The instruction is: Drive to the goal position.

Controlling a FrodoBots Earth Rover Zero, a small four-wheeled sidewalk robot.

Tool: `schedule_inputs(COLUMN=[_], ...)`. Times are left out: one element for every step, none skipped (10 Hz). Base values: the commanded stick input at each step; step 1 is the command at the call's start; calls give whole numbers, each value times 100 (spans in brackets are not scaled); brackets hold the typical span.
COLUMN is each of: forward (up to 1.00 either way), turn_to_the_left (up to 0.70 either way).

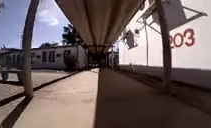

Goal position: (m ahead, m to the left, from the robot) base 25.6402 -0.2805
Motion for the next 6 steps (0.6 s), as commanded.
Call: schedule_inputs(forward=[70,70,70,70,70,70], turn_to_the_left=[31,15,0,0,0,0])
